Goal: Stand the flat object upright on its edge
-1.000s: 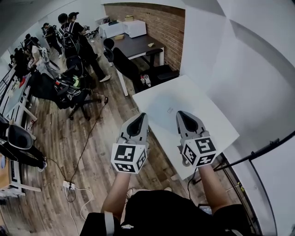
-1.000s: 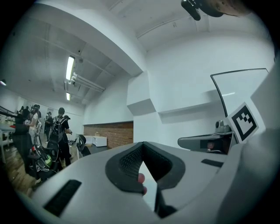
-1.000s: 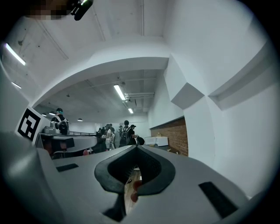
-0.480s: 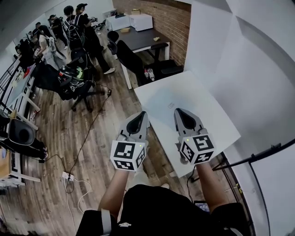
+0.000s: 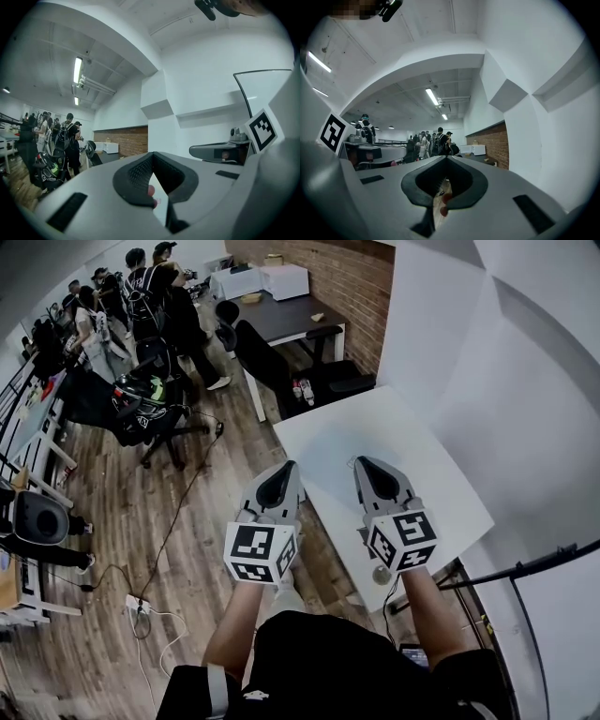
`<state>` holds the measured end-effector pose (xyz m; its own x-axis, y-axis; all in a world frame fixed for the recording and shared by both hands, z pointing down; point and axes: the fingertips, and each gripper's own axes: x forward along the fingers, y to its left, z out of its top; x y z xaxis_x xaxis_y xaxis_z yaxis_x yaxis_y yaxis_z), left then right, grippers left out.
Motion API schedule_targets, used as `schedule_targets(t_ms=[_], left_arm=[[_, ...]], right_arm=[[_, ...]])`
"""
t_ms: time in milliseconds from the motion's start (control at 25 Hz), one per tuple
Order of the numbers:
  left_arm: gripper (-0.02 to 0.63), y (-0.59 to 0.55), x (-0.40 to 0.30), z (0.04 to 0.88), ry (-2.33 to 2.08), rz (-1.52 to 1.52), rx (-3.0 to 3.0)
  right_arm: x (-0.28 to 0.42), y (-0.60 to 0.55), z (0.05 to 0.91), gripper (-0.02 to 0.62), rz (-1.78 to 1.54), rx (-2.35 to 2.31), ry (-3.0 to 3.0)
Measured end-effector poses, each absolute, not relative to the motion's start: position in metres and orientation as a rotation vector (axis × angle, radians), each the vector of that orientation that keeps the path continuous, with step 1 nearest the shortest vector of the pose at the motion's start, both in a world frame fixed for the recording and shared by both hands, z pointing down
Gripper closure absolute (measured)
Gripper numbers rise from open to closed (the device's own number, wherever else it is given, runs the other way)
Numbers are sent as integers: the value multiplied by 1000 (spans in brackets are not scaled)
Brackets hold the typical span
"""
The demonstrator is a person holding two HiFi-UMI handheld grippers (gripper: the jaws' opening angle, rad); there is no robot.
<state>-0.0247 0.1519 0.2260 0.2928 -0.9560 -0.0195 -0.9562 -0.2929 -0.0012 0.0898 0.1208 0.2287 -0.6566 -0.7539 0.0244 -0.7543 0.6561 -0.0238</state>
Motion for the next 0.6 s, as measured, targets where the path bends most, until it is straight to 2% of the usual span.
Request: schedule_targets(t_ms=[600], left_arm=[[595, 37, -102, 224, 1832, 43, -2568]], right_arm=[[13, 15, 226, 557, 55, 1336, -2808]])
